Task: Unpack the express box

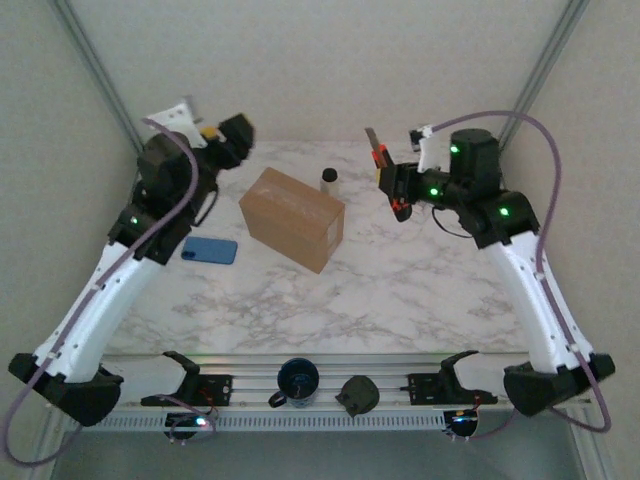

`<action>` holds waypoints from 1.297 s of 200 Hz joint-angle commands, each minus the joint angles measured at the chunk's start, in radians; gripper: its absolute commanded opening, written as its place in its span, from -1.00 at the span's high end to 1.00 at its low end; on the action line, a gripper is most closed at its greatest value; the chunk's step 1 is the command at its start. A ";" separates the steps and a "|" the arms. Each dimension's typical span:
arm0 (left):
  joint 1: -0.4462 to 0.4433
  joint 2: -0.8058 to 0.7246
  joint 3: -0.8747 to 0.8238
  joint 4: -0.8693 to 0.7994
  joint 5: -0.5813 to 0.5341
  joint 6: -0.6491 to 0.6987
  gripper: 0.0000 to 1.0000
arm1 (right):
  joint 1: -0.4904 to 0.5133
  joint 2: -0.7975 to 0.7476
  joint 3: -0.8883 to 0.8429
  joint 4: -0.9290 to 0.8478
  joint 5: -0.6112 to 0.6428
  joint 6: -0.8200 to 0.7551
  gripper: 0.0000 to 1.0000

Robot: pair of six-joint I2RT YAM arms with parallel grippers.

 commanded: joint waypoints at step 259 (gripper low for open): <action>0.239 0.737 -0.032 0.113 0.582 -0.028 0.00 | 0.349 0.884 0.906 -0.554 0.401 -0.468 1.00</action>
